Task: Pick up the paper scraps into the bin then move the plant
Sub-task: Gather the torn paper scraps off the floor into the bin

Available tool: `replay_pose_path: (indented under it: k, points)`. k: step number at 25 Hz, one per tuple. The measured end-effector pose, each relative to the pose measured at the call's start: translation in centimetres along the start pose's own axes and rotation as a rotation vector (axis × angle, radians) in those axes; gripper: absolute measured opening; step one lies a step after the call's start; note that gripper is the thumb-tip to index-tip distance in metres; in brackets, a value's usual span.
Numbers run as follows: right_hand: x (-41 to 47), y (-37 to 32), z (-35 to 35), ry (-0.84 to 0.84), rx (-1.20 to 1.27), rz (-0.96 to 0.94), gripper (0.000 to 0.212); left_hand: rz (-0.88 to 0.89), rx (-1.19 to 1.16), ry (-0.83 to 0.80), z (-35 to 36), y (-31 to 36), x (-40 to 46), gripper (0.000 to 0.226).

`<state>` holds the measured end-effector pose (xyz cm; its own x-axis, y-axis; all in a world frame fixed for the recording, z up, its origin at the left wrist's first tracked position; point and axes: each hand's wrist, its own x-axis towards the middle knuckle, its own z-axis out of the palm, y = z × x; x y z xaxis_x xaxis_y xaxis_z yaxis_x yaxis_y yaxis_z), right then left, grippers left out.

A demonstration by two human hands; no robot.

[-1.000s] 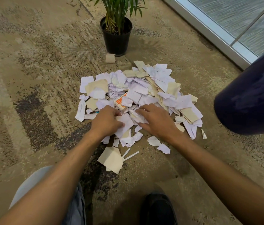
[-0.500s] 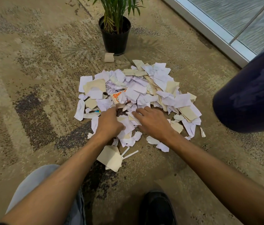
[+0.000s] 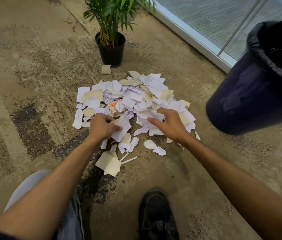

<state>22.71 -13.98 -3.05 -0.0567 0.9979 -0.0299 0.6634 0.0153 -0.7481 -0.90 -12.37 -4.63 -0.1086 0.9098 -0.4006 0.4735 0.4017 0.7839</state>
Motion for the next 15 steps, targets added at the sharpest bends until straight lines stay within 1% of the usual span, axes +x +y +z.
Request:
replay_pose_path:
  k: [3,4,6,8,10,12,15]
  points:
    - [-1.2,-0.8,-3.4,0.072,0.148,0.037,0.035,0.03,-0.201,0.016,0.0,2.4,-1.6,0.021]
    - [-1.6,-1.0,-4.8,0.086,0.204,0.053,0.036,0.052,-0.263,0.03,0.2,3.7,-2.0,0.018]
    - [-2.5,-1.5,-8.0,0.156,0.277,0.082,0.027,0.125,-0.357,0.052,0.9,7.1,-2.8,0.011]
    - [-3.3,-2.3,-11.8,0.266,0.298,0.065,0.018,0.209,-0.429,0.033,2.1,11.3,-3.8,0.014]
    - [-4.0,-3.1,-15.9,0.414,0.263,0.007,0.024,0.309,-0.481,-0.011,3.8,15.7,-4.8,0.017]
    - [-4.8,-3.9,-20.2,0.601,0.212,-0.052,0.031,0.404,-0.537,-0.068,5.8,20.3,-6.0,0.018]
    - [-5.8,-4.3,-26.0,0.828,0.033,-0.083,0.031,0.461,-0.61,-0.143,9.2,26.9,-7.6,0.013]
